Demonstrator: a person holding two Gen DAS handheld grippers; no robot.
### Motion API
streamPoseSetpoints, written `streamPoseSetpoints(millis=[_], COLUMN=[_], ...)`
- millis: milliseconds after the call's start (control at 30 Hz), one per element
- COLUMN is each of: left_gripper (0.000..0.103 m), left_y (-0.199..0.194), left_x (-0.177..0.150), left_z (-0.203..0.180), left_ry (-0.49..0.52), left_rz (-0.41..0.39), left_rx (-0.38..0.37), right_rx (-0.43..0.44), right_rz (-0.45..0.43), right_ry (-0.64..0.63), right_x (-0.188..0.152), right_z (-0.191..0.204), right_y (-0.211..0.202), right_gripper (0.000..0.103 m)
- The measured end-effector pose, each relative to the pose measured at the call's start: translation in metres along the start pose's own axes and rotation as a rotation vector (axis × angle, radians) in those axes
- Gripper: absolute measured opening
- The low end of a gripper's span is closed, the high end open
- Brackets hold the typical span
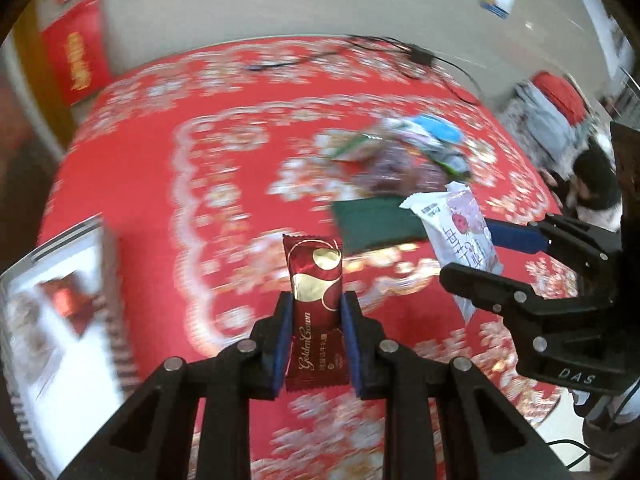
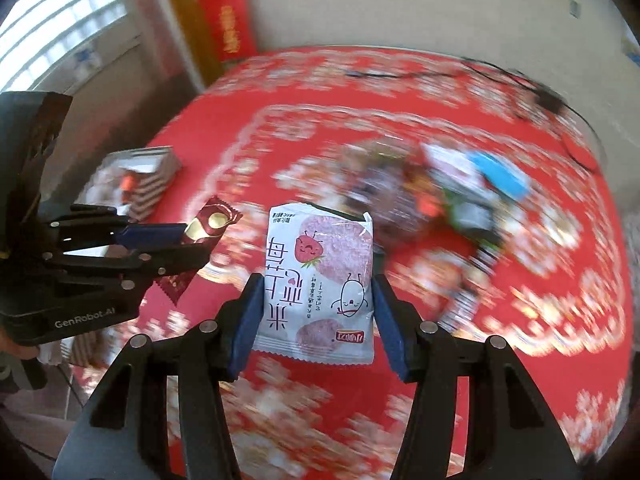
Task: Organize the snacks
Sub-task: 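Carry both snacks into the white box and open both tools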
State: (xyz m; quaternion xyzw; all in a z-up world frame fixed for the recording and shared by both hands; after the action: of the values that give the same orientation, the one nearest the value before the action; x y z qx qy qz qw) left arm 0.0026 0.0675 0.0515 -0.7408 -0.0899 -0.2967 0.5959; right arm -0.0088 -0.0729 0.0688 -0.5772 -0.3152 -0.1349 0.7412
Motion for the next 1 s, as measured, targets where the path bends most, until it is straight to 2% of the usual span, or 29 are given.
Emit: streamPoseSetpoints(millis=[333, 600, 800, 1000], left_gripper=[0.026, 0.026, 0.026, 0.026], left_y=[-0.047, -0.057, -0.061, -0.061], left_x=[-0.03, -0.066, -0.083, -0.088], left_z=[0.101, 0.172, 0.206, 0.215], left_ry=[-0.17, -0.328, -0.407, -0.414], left_rz=[-0.059, -0.052, -0.047, -0.048], left_rx=[0.182, 0.279, 0.315, 0.334], right_rx=[0.145, 0.248, 0.276, 0.304], right_rz=[0.023, 0.047, 0.077, 0.093], right_ry=[-0.177, -0.309, -0.361, -0.371], right_x=[0.03, 0.044, 0.048, 0.052], right_z=[0.107, 0.189, 0.22, 0.237], right_y=[0.04, 0.073, 0.094, 0.105], right_gripper=[0.053, 0.053, 0.053, 0.053])
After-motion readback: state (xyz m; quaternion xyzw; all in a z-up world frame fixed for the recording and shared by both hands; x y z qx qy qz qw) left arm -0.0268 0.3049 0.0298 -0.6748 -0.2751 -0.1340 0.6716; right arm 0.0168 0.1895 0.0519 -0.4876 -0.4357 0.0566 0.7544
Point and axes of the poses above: each gripper's, at about its wrist camera, not at the fingertips, and y roughly the way its jaws point, z to its left, x to its top, the point moved 2 cm from there along y, roughly the way its jaws point, and after that the axes turned 6 degrees about -z, right-handed, at the moved point
